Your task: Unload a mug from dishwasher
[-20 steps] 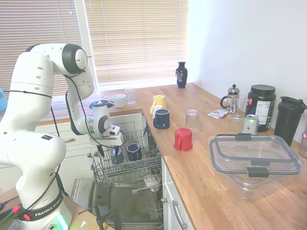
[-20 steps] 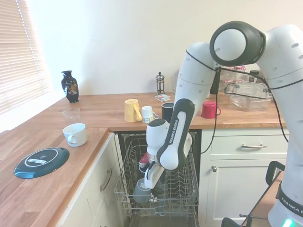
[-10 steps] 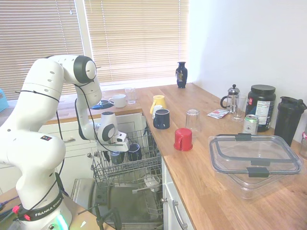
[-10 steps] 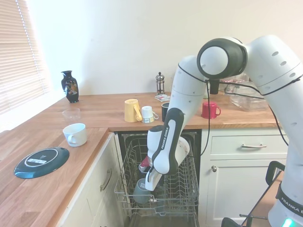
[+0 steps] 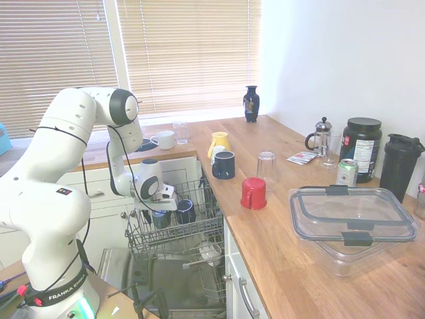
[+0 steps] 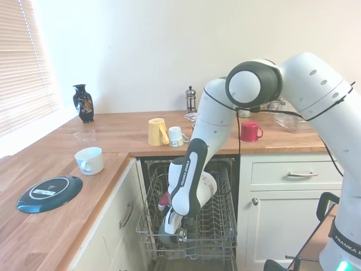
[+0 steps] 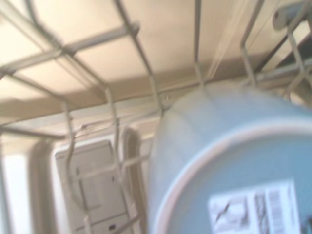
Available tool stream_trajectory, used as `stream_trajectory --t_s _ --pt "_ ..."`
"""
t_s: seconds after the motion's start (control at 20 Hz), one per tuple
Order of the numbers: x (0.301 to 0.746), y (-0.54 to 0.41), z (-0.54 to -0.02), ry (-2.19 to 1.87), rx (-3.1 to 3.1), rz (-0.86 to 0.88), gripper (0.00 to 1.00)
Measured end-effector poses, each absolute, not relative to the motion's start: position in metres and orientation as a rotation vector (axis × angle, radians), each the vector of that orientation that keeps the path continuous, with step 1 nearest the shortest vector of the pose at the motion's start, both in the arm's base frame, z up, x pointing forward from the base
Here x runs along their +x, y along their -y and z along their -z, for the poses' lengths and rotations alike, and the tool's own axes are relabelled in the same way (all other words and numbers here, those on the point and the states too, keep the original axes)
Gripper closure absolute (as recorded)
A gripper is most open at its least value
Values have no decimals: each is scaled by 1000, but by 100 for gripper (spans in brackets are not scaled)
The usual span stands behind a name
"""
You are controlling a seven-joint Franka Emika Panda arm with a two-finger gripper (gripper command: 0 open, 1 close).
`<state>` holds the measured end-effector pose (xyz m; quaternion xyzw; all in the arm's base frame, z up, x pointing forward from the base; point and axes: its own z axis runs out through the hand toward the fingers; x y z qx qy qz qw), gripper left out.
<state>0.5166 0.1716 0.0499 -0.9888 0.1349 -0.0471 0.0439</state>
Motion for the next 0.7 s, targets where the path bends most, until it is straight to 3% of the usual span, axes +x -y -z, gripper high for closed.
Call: stream_trajectory --t_s 0.7 --pt "516 -164 -35 -391 -3006 142 100"
